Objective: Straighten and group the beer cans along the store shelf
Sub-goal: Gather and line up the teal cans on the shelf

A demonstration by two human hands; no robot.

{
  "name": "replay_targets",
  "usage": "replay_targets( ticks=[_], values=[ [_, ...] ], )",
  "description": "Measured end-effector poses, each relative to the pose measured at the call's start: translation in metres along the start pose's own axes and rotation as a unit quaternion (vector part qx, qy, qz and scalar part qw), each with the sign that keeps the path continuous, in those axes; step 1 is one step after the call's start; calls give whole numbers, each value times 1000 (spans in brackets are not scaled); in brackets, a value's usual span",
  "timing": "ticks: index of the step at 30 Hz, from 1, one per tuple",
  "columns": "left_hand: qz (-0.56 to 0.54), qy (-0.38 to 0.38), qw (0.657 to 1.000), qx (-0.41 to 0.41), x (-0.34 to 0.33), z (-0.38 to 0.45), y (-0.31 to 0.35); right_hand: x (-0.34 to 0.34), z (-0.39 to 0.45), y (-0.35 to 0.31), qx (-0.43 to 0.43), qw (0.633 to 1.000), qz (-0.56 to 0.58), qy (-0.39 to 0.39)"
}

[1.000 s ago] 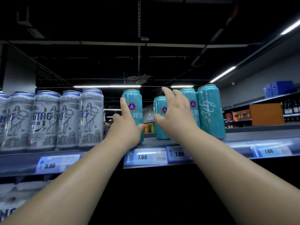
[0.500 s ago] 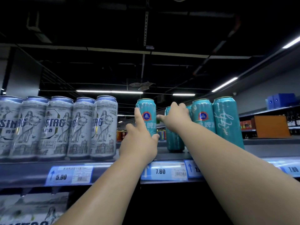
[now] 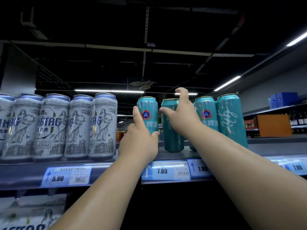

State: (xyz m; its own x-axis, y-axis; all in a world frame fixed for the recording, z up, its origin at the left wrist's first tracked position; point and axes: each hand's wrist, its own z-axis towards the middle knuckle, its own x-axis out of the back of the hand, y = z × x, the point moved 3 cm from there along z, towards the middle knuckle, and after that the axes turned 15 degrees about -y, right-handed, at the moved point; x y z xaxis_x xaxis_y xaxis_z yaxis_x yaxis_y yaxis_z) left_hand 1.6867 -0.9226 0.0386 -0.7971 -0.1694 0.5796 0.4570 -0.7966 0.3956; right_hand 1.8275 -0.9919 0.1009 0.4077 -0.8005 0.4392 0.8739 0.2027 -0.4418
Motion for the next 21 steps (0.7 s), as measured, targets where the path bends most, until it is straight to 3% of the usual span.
replay_targets(
  ticks=[7, 13, 16, 19, 21],
  values=[
    [-64, -53, 995, -61, -3, 5, 6, 33, -18, -11, 8, 998, -58, -12],
    [-89, -49, 991, -88, 0, -2, 8, 32, -28, -7, 23, 994, -107, -28],
    [-40, -22, 994, -95, 2, -8, 14, 36, -47, -4, 67, 992, -108, -6],
    [94, 56, 986, -123, 5, -16, 27, 53, -68, 5, 143, 975, -149, 83],
    [184, 92, 970, -131, 3, -21, 39, 70, -77, 18, 126, 964, -203, 119]
  ],
)
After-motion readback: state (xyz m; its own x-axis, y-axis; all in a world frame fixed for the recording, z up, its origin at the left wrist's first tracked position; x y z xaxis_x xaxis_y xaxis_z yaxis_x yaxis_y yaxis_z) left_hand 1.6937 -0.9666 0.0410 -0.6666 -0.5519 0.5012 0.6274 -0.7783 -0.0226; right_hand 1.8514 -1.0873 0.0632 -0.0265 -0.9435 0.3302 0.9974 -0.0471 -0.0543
